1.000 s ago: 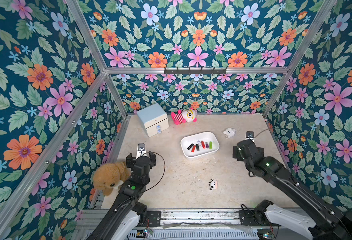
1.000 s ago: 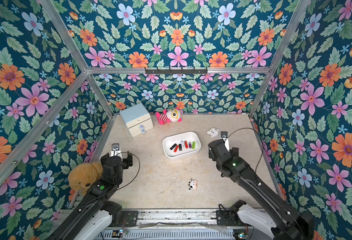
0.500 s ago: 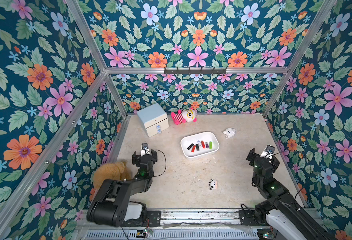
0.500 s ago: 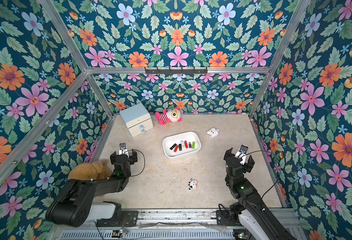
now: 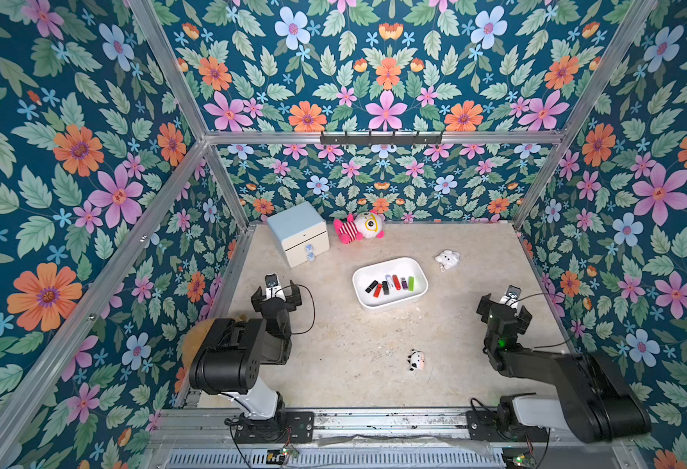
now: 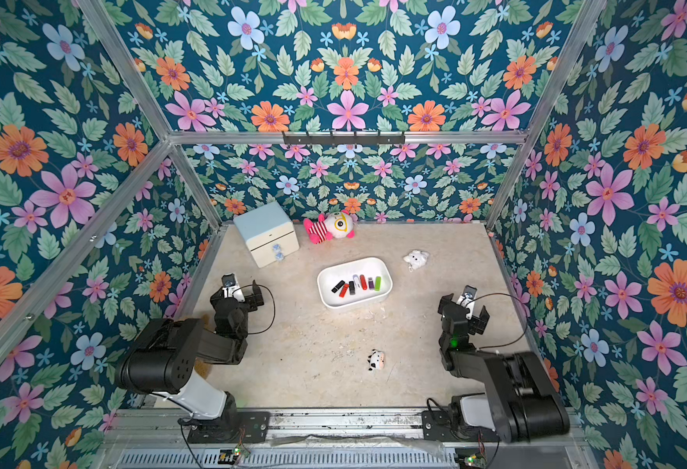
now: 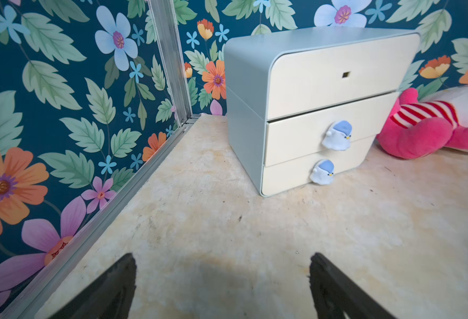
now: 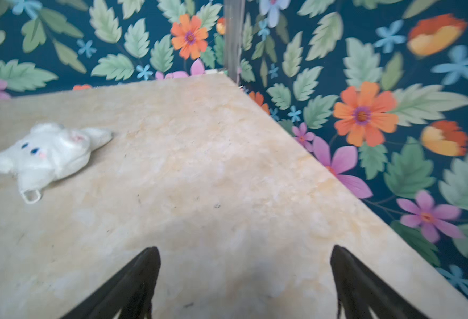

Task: Put the usb flash drive into the storage box
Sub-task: Reset both arms

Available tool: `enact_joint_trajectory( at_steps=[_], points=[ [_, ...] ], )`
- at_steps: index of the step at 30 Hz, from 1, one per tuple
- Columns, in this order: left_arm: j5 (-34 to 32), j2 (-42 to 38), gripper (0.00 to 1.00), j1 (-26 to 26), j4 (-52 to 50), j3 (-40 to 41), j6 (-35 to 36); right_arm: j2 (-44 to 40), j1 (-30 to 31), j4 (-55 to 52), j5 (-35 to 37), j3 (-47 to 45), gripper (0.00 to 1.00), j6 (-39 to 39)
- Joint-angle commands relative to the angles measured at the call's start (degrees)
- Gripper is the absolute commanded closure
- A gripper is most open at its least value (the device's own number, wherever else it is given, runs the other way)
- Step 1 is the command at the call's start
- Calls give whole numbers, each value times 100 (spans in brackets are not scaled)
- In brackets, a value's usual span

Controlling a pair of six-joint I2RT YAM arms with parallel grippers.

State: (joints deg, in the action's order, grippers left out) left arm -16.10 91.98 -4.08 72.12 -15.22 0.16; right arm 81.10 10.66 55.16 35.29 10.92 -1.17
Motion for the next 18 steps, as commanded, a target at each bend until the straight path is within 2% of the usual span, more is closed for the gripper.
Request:
enact_joint_trajectory(
  at_steps=[1, 3, 5, 6, 7, 10, 14, 18],
  points=[
    [30, -30, 0, -2, -69, -27, -105, -230, 18, 1244, -465, -187, 1, -61],
    [38, 3, 1, 3, 15, -17, -107, 82, -116, 2619, -878, -736, 1, -112],
    [42, -22, 1, 3, -47, -25, -105, 189, -106, 2798, -1558, -910, 1, -318],
    [44, -14, 1, 3, -34, -25, -111, 509, -108, 2891, -1667, -829, 1, -366],
    [26, -6, 1, 3, -17, -25, -110, 743, -52, 2874, -1677, -562, 0, -573],
    [33, -14, 0, 3, -34, -25, -111, 508, -125, 2366, -1369, -451, 1, -323],
    [38, -14, 1, 3, -30, -25, -104, 732, -125, 2818, -1344, -493, 1, -389],
    [37, -11, 1, 1, -22, -25, -106, 585, -128, 2453, -1357, -417, 1, -332]
  ],
)
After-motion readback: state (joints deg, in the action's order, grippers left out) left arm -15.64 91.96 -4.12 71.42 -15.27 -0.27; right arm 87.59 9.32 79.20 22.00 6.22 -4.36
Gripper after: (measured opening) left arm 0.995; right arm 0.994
